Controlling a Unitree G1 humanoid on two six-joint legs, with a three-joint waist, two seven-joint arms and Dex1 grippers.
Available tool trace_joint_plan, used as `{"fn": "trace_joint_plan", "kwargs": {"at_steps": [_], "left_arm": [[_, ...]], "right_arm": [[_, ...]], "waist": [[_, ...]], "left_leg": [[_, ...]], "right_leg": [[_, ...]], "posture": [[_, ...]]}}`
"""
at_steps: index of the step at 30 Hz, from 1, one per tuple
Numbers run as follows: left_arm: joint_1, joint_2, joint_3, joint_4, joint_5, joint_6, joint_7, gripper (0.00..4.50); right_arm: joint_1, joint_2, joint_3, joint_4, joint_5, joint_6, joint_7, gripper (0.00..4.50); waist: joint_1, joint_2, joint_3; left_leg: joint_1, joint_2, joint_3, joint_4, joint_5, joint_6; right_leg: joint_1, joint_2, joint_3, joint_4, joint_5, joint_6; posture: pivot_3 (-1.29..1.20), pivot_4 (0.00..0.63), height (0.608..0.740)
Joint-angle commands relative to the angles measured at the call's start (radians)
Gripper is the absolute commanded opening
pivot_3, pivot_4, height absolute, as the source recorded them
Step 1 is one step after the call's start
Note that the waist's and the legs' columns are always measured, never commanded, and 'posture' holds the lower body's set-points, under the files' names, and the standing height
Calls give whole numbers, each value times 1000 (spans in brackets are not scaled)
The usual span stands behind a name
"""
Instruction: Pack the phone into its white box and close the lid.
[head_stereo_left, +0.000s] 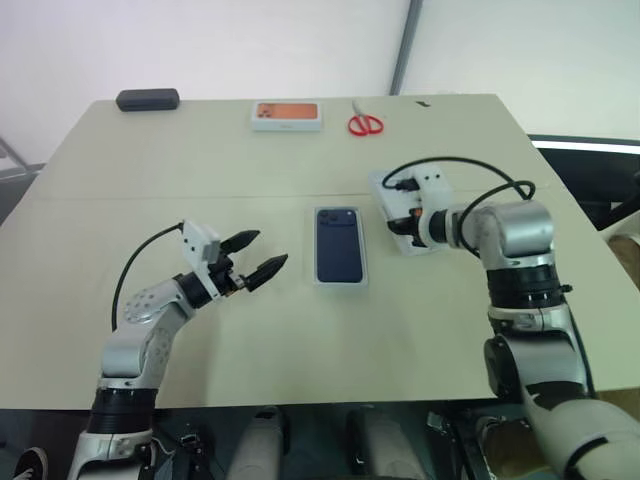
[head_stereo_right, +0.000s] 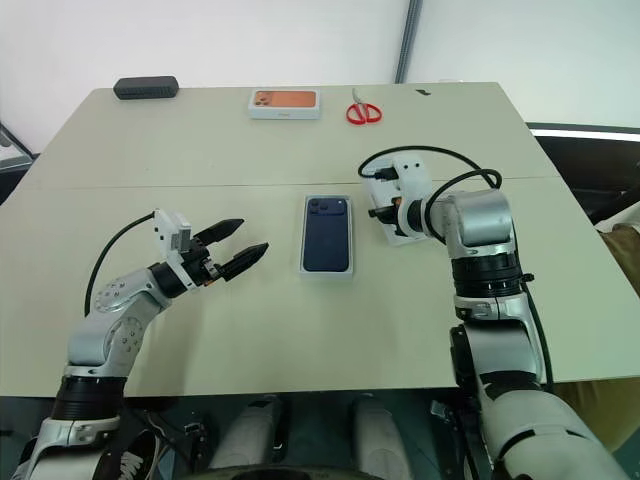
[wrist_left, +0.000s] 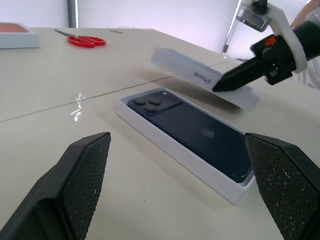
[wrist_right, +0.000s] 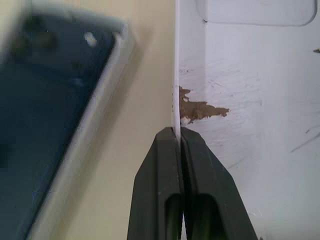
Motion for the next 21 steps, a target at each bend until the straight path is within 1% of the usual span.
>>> {"fn": "trace_joint_plan", "kwargs": {"at_steps": [1, 3, 7, 9, 13, 17, 21], "left_arm": [[-17, -6, 21, -8, -1, -35, 14, 4500], [-24, -9, 24, -4, -3, -39, 21, 4500], [-33, -1, 28, -1, -13, -27, 19, 4500], [-35, 2, 31, -1, -18, -21, 18, 4500], [-54, 0, 48, -3, -26, -21, 38, 4500], [-62, -2, 61, -29, -43, -3, 52, 4500], [-50, 10, 68, -42, -63, 27, 59, 4500]], "right_arm": [[-73, 93, -211, -55, 138, 61, 1, 21], [-86, 139, -299, -74, 208, 111, 12, 21], [-68, 214, -376, -154, 330, 200, 26, 21], [-45, 249, -390, -210, 358, 226, 16, 21], [32, 312, -371, -270, 414, 244, 0, 21], [56, 381, -396, -250, 492, 246, -39, 21], [46, 490, -443, -236, 532, 246, -120, 21]], "waist": [[-2, 0, 0], [3, 1, 0], [6, 1, 0], [5, 1, 0], [4, 1, 0], [1, 2, 1], [-12, 2, 1]], "left_leg": [[0, 0, 0, 0, 0, 0], [0, 1, -1, 0, 0, 0], [0, 0, 0, 0, 0, 0], [0, 0, 0, 0, 0, 0], [0, 0, -1, 0, 0, 0], [0, 0, 0, 0, 0, 0], [0, 0, -1, 0, 0, 0]], "right_leg": [[0, 0, 0, 0, 0, 0], [-1, 1, 0, 1, 0, 0], [-1, 0, 0, 1, 0, 0], [-1, -1, 0, 1, 0, 0], [-1, 0, 0, 2, 0, 0], [-1, 0, 0, 2, 0, 0], [-2, 0, 0, 3, 0, 0]], "posture": [[0, 150, 740], [0, 150, 740], [0, 150, 740], [0, 150, 740], [0, 150, 740], [0, 150, 740], [0, 150, 740]]}}
